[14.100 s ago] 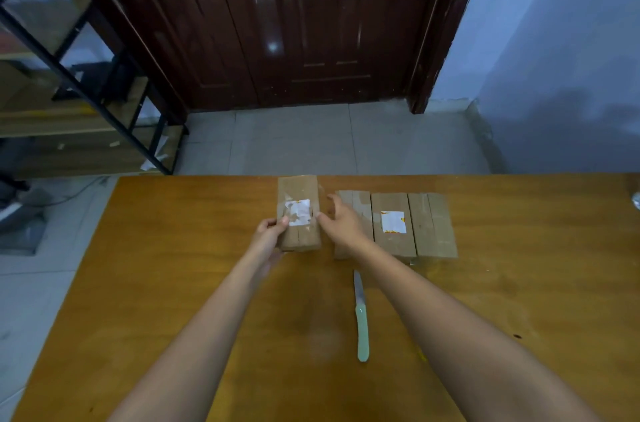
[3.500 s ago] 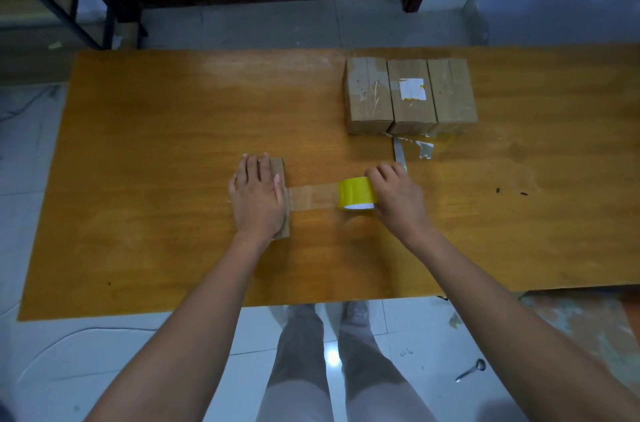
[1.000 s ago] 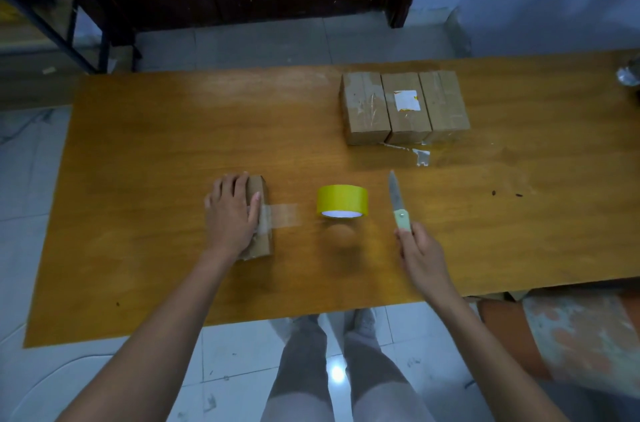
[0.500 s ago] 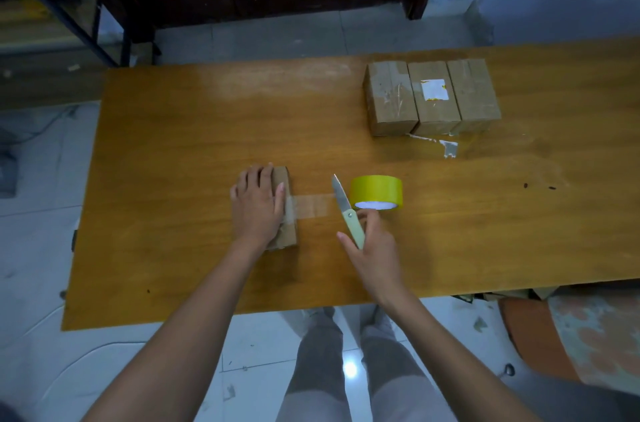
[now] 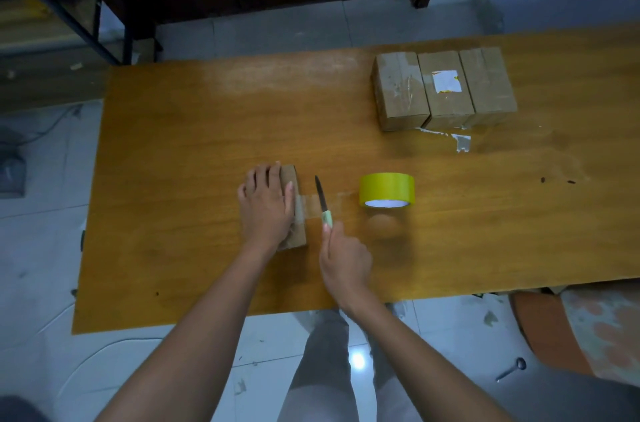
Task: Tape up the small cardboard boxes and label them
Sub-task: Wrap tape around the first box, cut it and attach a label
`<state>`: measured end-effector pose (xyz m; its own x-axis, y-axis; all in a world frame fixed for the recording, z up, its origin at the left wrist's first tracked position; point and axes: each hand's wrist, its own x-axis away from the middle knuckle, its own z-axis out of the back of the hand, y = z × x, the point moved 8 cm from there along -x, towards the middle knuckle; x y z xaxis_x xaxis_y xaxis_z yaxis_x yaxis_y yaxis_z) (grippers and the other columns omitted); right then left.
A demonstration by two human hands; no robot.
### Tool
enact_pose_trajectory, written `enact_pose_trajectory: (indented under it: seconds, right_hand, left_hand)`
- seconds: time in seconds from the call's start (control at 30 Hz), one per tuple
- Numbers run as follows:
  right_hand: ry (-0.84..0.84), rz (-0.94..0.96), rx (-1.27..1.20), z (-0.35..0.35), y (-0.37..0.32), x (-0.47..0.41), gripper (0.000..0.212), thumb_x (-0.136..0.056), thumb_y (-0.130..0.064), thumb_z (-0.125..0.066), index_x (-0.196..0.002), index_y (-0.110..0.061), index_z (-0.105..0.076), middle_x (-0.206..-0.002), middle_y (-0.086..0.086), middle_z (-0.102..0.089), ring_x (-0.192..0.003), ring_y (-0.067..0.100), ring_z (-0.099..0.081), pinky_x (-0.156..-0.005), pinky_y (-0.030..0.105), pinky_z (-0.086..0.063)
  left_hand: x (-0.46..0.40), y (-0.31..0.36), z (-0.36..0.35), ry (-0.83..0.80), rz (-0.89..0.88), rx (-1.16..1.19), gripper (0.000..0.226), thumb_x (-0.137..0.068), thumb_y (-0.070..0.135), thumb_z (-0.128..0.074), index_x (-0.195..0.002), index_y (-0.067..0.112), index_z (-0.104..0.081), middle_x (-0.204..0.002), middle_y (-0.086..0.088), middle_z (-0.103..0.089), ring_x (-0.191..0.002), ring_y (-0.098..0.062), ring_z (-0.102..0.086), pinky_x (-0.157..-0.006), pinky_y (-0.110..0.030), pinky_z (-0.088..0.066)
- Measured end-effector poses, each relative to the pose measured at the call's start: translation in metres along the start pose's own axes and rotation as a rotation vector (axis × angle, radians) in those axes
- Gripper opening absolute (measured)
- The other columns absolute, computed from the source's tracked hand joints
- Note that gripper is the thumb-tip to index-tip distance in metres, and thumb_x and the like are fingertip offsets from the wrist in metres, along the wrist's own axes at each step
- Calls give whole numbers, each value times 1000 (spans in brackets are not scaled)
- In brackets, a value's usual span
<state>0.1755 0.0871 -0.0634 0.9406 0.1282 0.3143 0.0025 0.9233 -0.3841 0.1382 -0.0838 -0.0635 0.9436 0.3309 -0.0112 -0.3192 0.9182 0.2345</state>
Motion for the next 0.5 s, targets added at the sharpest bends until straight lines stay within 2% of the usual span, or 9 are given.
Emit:
enact_pose_trajectory:
  seconds: [0.1, 0.23, 0.37, 0.5]
  right_hand:
    - [-46, 20, -22, -23, -6, 6, 34, -104, -38, -20, -105, -16, -47, -73, 5, -64, -62, 26, -60, -48, 30, -29]
    - [-70, 39, -74, -39, -4, 5, 30, -104, -36, -24, -99, -15, -45, -71, 7, -65, -59, 25, -61, -48, 29, -30]
    - [-82, 69, -104, -44, 1, 6, 31, -103, -37, -25, -98, -17, -46, -59, -4, -52, -44, 11, -47, -39, 22, -25]
    - [-79, 71, -69, -47, 0, 9, 32, -103, -38, -23, -99, -18, -47, -61, -3, -57, -46, 11, -54, -40, 20, -28]
  left_hand:
    - [-1, 0, -2, -8, 6, -18, 47, -101, 40, -34, -136, 12, -46, -134, -9, -50, -128, -27, -39, -100, -45, -37]
    - [-1, 1, -3, -19, 6, -22, 48, -101, 40, -31, -137, 12, -45, -135, -9, -49, -130, -28, -38, -103, -45, -37]
    - [-2, 1, -3, -33, 7, -17, 49, -101, 40, -30, -138, 11, -44, -137, -9, -48, -131, -28, -37, -105, -45, -36]
    - [-1, 3, -1, -37, 4, -27, 48, -102, 39, -30, -138, 11, -44, -137, -10, -48, -131, -29, -38, -105, -45, -36]
